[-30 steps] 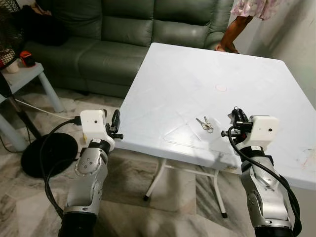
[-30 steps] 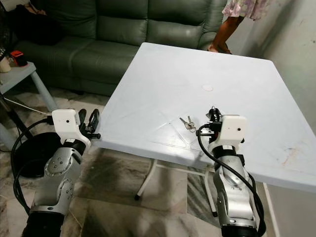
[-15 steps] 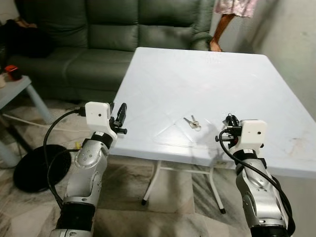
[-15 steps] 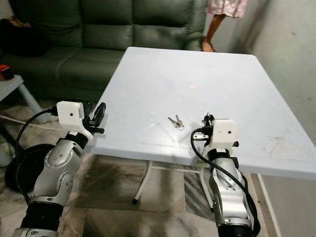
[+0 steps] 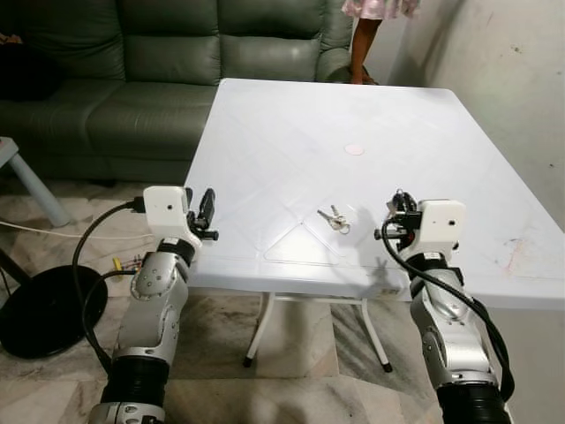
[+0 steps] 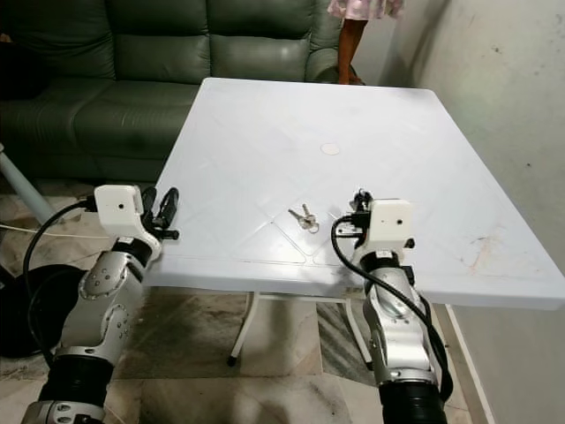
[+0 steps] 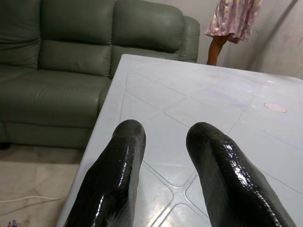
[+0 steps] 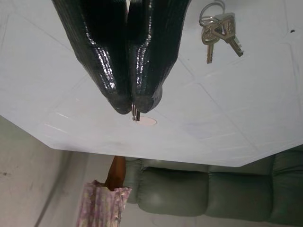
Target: Hang keys on a hook
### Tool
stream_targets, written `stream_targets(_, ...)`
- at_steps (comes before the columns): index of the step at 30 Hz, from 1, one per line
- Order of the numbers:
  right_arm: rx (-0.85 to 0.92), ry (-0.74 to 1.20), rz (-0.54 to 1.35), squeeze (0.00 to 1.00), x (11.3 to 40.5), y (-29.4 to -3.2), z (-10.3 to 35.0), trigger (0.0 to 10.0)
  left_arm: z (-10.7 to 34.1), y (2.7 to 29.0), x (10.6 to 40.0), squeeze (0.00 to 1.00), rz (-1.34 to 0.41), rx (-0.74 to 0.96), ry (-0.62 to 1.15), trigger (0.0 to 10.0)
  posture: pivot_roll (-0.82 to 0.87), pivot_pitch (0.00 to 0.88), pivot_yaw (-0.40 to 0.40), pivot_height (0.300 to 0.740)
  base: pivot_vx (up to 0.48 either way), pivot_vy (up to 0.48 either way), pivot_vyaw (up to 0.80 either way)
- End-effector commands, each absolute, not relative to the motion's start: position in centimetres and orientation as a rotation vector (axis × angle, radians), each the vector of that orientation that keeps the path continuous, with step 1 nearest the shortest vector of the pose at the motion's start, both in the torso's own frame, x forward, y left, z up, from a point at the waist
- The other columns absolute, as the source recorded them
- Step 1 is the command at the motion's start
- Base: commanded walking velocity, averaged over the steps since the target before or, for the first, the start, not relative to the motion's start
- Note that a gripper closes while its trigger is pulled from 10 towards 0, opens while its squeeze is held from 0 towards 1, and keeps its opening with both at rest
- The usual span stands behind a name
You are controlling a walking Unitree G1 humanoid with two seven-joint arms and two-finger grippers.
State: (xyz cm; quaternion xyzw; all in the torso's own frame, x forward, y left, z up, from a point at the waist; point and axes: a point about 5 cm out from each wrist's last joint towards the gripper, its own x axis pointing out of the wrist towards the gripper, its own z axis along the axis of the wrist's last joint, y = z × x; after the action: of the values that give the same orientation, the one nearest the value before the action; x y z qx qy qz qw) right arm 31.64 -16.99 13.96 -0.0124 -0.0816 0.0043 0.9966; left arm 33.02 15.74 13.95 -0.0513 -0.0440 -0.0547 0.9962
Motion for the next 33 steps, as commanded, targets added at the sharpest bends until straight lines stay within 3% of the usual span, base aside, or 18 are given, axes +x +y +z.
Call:
stream_targets(1, -0.024, -0.168, -0.008, 0.00, 31.8, -17.5, 14.2, 10.0, 13.8, 15.6, 32.9, 0.00, -0.102, -0.102, -0.079, 10.0, 0.13, 0.000, -0.058, 0.736, 0.000, 0.000, -0.74)
stream_targets(24, -0.014, -0.178, -0.019, 0.00, 31.9, -17.5, 14.4, 10.0, 14.2, 16.3, 33.8, 0.00, -0.070, -0.148, -0.074, 10.0, 0.11, 0.000, -0.043, 0.736, 0.000, 0.000, -0.75)
stream_targets(28, -0.013, -0.181, -0.016, 0.00, 31.8, -17.3, 14.5, 10.0, 14.0, 16.2, 34.0, 0.00, -0.069, -0.171, -0.061, 10.0, 0.10, 0.000, -0.038, 0.736, 0.000, 0.467, -0.75)
stream_targets(33, -0.011, -0.176, -0.022, 0.00, 31.7, -17.4, 14.3, 10.0, 14.1, 15.8, 34.1, 0.00, -0.071, -0.145, -0.060, 10.0, 0.09, 0.000, -0.035, 0.736, 0.000, 0.000, -0.75)
